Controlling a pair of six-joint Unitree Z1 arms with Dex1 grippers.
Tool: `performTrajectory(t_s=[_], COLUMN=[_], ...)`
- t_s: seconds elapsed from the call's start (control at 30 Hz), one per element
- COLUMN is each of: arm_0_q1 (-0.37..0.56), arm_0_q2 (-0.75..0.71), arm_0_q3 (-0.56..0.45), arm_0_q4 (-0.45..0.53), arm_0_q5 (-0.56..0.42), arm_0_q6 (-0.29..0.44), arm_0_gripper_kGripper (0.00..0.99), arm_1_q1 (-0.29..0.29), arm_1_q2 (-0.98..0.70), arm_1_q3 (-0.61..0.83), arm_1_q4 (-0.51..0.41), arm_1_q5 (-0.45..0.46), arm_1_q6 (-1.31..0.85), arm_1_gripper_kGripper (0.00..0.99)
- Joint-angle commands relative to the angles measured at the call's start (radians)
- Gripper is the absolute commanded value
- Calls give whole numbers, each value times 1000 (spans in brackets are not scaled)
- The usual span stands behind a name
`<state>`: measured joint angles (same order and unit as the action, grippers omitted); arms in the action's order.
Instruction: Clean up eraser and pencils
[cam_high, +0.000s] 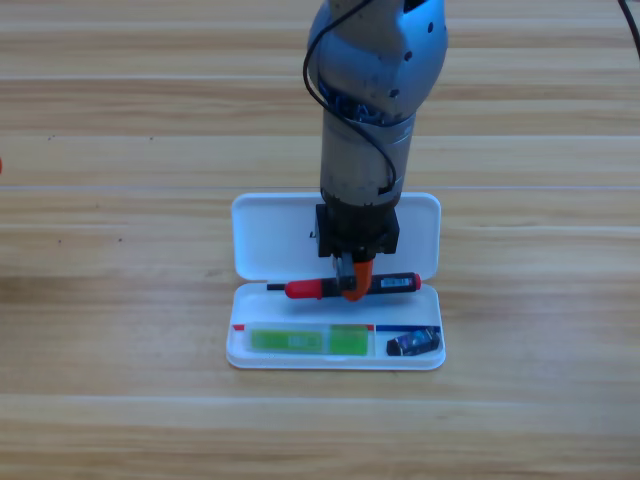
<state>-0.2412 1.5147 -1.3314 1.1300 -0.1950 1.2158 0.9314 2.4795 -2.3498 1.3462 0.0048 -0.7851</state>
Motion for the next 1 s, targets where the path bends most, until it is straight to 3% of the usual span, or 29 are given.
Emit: performTrajectory(t_s=[0.03, 0.07, 0.23, 0.33, 0.53, 0.63, 0.73, 0.8, 0.9, 1.0], arm_0_q1=[16, 16, 16, 16, 76, 131, 189, 221, 244, 246], arm_0_q2=[-5, -5, -2, 1, 38, 96, 182, 256, 380, 501], arm_0_q3=[37, 38, 40, 38, 21, 0, -9, -11, -46, -123], arm_0_q4=[1, -1, -4, -13, -72, -128, -213, -279, -338, -338], arm_0_q5=[-17, -17, -17, -20, -84, -167, -291, -399, -518, -560], arm_0_q6=[7, 7, 7, 7, -1, 1, 7, 24, 47, 50], arm_0_gripper_kGripper=[990, 990, 990, 990, 990, 990, 986, 986, 963, 928], arm_1_q1=[32, 33, 36, 53, 113, 104, -66, -146, -168, -164], arm_1_q2=[59, 56, 30, -36, -410, -594, -734, -824, -936, -988], arm_1_q3=[-3, -3, -3, 4, 159, 244, 386, 530, 741, 837], arm_1_q4=[22, 24, 42, 85, 126, 116, 24, -118, -335, -409], arm_1_q5=[-8, -9, -3, 29, 178, 270, 491, 543, 532, 537], arm_1_q6=[15, 17, 17, 17, 24, 58, 109, 158, 221, 250], arm_1_gripper_kGripper=[635, 719, 727, 779, 811, 821, 821, 821, 834, 834])
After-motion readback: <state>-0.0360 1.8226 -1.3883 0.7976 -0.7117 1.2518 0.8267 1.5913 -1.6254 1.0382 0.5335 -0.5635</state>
